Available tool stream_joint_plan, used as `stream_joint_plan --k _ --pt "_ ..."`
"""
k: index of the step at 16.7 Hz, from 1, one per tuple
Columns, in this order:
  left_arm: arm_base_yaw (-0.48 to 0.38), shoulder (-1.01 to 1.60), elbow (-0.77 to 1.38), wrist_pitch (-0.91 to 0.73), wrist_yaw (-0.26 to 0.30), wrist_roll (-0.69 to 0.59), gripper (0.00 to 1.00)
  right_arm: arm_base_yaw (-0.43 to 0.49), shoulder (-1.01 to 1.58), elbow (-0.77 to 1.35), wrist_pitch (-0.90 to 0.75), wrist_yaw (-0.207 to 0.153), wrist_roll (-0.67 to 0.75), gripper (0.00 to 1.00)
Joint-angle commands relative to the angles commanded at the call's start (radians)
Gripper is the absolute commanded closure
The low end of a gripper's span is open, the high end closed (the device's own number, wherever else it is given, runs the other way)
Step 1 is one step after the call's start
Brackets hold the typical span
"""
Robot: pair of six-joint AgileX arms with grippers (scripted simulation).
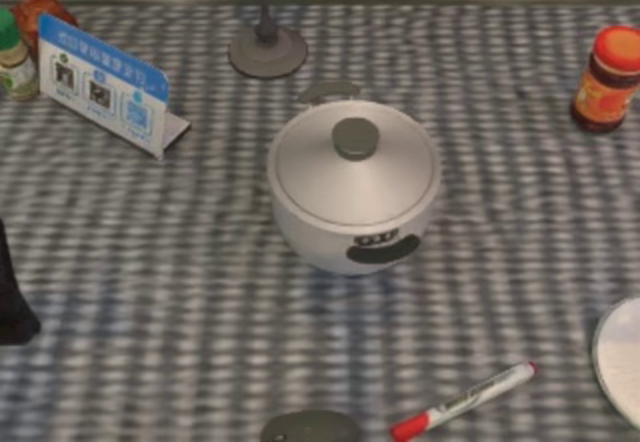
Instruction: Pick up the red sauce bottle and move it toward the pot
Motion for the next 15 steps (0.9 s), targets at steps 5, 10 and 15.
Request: stream_joint_plan --k 5,10,15 --pt "0.0 0.0 0.0 0.0 0.0 0.0 0.0 0.008 0.047 0.054 -0.022 -0.013 -0.012 0.0" --pt "0.0 0.0 0.0 0.0 0.0 0.0 0.0 0.025 0.294 0.318 -0.14 -0.057 -0.079 0.0" --pt "0.0 0.0 0.0 0.0 0.0 0.0 0.0 0.026 0.701 0.73 -0.34 -0.1 -0.188 0.0"
